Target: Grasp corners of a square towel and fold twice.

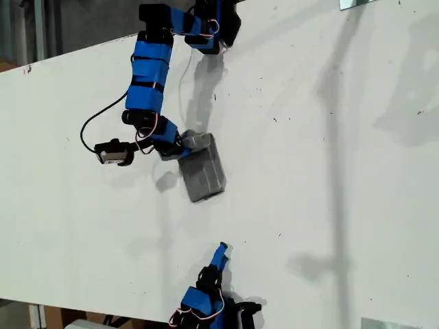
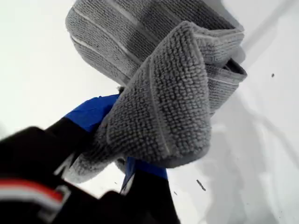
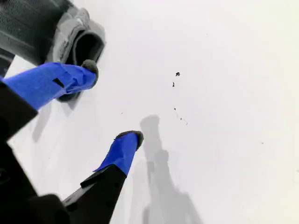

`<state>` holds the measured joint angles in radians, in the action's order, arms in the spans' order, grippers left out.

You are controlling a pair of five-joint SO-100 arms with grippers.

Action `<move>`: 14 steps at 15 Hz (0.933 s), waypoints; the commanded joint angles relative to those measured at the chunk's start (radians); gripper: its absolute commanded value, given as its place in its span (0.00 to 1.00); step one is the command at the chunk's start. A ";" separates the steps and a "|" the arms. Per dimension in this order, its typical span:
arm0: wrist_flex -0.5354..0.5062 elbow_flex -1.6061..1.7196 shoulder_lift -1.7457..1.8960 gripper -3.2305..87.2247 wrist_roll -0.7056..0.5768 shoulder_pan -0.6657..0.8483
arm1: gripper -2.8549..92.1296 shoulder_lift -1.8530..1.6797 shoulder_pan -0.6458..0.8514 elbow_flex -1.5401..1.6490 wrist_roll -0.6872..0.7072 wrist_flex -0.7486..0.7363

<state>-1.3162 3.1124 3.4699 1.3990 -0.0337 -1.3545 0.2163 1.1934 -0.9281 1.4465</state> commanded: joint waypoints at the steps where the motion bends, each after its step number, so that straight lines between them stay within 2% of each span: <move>1: 0.006 0.005 0.006 0.29 -0.350 0.018 | 0.03 -0.023 -0.031 -0.072 0.054 -0.035; 4: 0.011 0.006 0.006 0.25 -0.365 0.017 | 0.03 0.015 -0.043 -0.110 0.051 -0.023; 6: 0.011 0.006 0.006 0.24 -0.365 0.017 | 0.03 0.201 -0.034 -0.249 0.032 0.072; 9: 0.011 0.006 0.006 0.23 -0.365 0.018 | 0.03 0.244 -0.104 -0.265 0.190 -0.080; 14: 0.011 0.006 0.006 0.23 -0.365 0.018 | 0.03 0.189 -0.115 -0.261 0.278 -0.187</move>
<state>-1.3085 3.1124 3.4699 1.0385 -0.0337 -1.0876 0.1120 1.0017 -0.6796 1.2931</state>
